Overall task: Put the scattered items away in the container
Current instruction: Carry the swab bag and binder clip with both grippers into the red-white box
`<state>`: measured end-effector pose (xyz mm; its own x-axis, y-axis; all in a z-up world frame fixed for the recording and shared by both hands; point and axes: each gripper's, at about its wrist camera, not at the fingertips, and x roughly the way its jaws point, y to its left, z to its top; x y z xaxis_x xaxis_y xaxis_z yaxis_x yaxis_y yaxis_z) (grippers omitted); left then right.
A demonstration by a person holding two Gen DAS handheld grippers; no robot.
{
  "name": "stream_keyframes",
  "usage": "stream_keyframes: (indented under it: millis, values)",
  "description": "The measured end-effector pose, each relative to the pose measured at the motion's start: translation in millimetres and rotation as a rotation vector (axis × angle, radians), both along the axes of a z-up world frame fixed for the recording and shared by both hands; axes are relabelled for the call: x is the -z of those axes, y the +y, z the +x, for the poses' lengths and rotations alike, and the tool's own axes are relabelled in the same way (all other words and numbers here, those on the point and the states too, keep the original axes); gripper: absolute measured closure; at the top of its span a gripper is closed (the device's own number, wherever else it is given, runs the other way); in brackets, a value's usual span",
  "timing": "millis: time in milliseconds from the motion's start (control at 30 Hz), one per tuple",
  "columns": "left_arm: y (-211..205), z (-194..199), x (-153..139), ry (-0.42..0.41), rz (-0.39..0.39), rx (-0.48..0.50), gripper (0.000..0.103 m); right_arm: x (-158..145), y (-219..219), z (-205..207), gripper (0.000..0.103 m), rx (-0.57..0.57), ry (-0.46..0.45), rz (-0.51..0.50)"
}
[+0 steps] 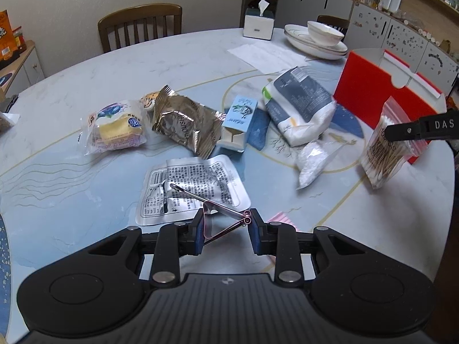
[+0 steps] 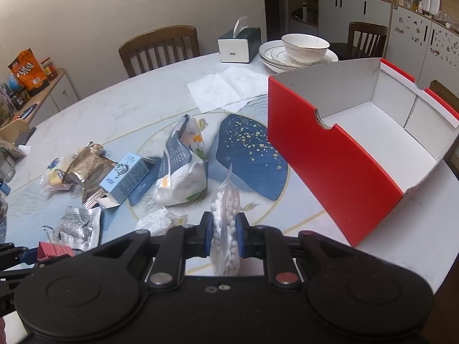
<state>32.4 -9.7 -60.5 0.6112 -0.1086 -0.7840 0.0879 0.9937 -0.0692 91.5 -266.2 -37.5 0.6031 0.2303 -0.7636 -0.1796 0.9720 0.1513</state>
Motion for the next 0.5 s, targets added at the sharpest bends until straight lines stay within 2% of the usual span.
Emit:
stream_keyframes:
  millis: [200, 500]
  values:
    - [-9, -2, -17, -0.033, -0.012, 0.017, 0.074, -19, -13, -7, 0.088, -0.011, -0.024, 0.052]
    - [-37, 10, -60, -0.128, -0.032, 0.081, 0.074, -66, -42, -3, 0.088, -0.014, -0.111, 0.119]
